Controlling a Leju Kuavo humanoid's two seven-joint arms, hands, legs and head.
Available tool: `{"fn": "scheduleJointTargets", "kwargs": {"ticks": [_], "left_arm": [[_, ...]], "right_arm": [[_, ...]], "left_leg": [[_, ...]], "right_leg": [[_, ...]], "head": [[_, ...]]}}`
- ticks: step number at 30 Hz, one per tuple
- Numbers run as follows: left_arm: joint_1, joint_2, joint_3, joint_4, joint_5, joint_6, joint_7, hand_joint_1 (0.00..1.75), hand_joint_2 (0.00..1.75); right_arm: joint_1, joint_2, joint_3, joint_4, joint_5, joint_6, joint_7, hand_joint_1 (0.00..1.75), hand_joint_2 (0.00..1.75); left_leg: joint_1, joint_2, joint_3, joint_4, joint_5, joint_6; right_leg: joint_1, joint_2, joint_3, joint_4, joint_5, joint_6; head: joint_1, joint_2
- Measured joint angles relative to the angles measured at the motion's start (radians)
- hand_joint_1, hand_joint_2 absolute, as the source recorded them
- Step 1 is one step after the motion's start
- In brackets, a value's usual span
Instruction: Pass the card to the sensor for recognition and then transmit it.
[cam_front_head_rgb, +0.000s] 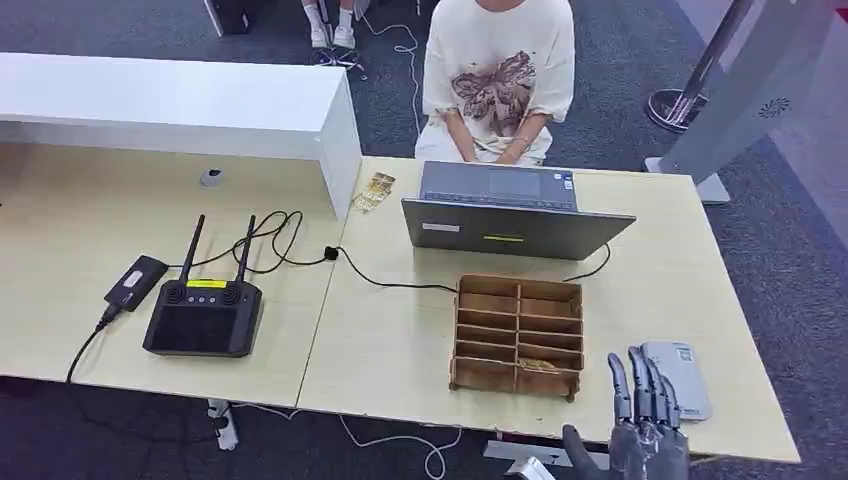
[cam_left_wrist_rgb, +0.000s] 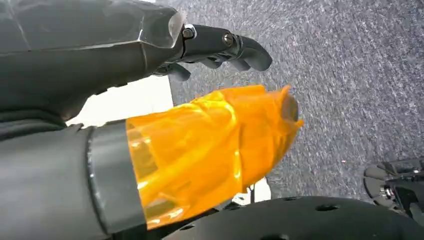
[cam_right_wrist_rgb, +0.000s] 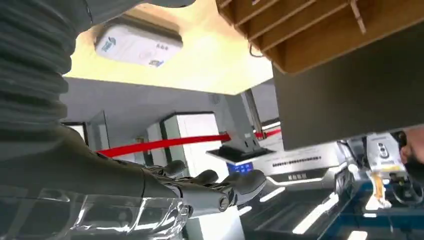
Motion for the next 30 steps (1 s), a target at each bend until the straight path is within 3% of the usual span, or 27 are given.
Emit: {"fn": "scheduleJointTargets", "kwargs": {"ticks": [3,9,15,26,28,30], "left_arm": [[0.000,0.001,-0.004,0.000,-0.037,-0.007,0.023,0.00,0.00],[0.000,0.001,-0.012,0.000,-0.006,-0.001,-0.012,0.00,0.00],[-0.002,0.000,-0.012,0.000,-0.017,0.000,-0.021,0.00,0.00],[-0.004,0.000,-0.017,0.000,-0.042,-0.003,-0.023,0.00,0.00],[-0.004,0.000,-0.020,0.000,-0.047,-0.005,-0.022,0.00,0.00],[-0.004,0.000,-0.024,0.000,-0.049,-0.006,-0.022,0.00,0.00]], "right_arm": [[-0.028,-0.035,0.049,0.014,-0.017,0.010,0.030,0.00,1.75],[-0.048,-0.074,0.114,0.037,-0.033,0.056,0.092,0.00,1.75],[-0.103,-0.079,0.166,0.082,-0.050,0.057,0.092,0.00,1.75],[-0.149,-0.079,0.177,0.146,-0.029,0.050,0.082,0.00,1.75],[-0.153,-0.079,0.177,0.153,-0.025,0.049,0.081,0.07,1.75],[-0.154,-0.079,0.177,0.157,-0.023,0.049,0.081,0.40,1.75]], "left_leg": [[0.000,0.000,0.000,0.000,0.000,0.000],[0.000,0.000,0.000,0.000,0.000,0.000],[0.000,0.000,0.000,0.000,0.000,0.000],[0.000,0.000,0.000,0.000,0.000,0.000],[0.000,0.000,0.000,0.000,0.000,0.000],[0.000,0.000,0.000,0.000,0.000,0.000]], "right_leg": [[0.000,0.001,0.000,0.000,0.000,0.000],[0.000,0.001,0.000,0.000,0.000,0.000],[0.000,0.001,0.000,0.000,0.000,0.000],[0.000,0.001,0.000,0.000,0.000,-0.001],[0.000,0.001,0.000,0.000,0.000,-0.001],[0.000,0.001,0.000,0.000,0.000,-0.001]], "head": [[0.000,0.000],[0.000,0.000],[0.000,0.000],[0.000,0.000],[0.000,0.000],[0.000,0.000]]}}
